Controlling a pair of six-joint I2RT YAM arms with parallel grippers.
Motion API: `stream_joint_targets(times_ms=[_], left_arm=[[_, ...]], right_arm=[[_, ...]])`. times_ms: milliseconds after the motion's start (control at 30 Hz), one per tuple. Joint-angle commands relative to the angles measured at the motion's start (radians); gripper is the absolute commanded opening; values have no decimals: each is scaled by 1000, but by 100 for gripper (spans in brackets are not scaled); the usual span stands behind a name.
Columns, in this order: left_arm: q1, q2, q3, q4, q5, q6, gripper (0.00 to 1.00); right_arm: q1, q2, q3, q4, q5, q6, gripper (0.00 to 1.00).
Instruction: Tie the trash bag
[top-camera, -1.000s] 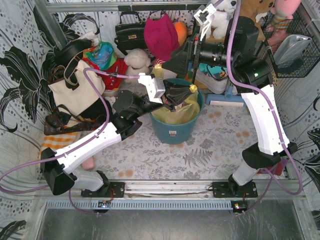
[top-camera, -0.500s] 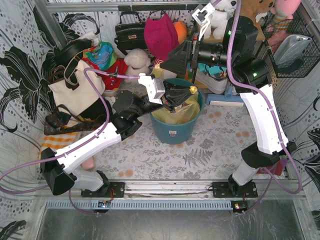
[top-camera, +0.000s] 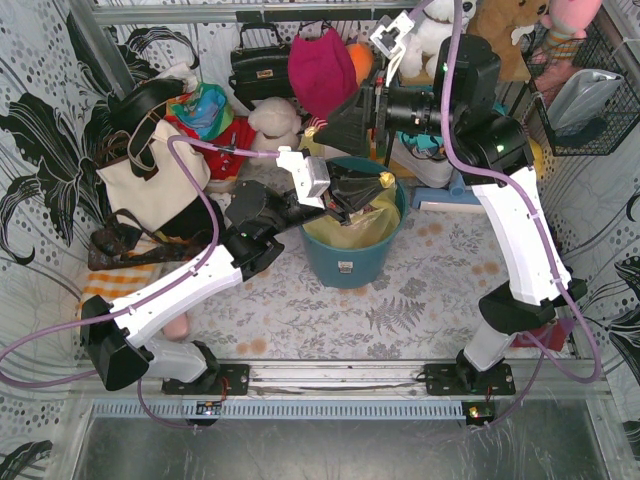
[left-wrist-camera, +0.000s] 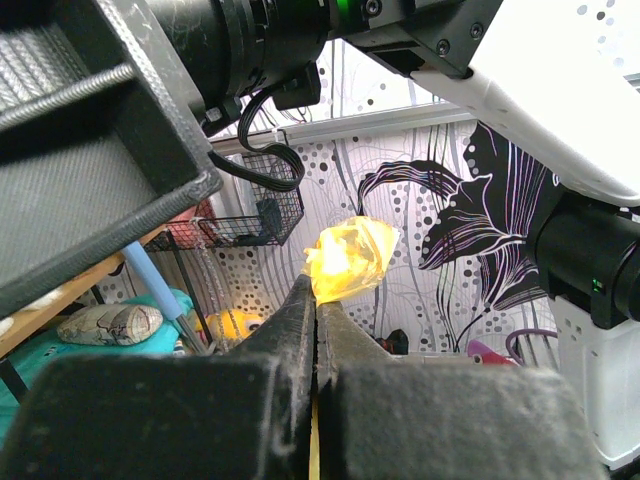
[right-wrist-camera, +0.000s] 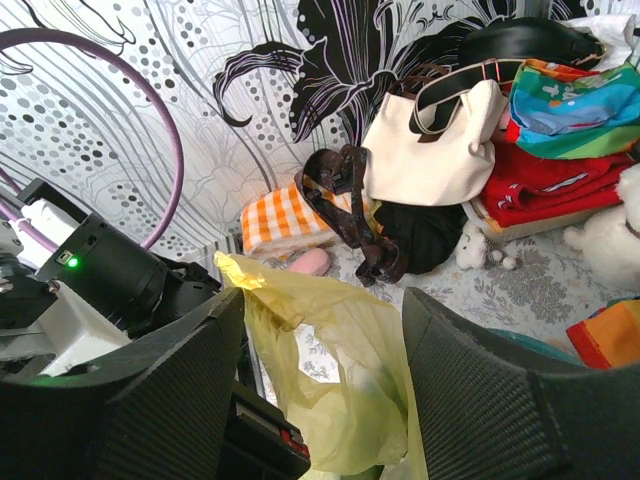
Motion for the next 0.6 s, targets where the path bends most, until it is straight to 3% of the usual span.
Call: stream_joint_targets(times_ms=[0,267,567], left_arm=[[-2,-12,3,48,-5,-14,0],[-2,-13,3,50,-9,-17,0],[-2,-14,4,47,-15,-19,0]], right_arm=[[10,-1,-1,29,-18,-15,63],[10,11,7,66,-61,8,64],[12,17,-2,54,-69,2,42]])
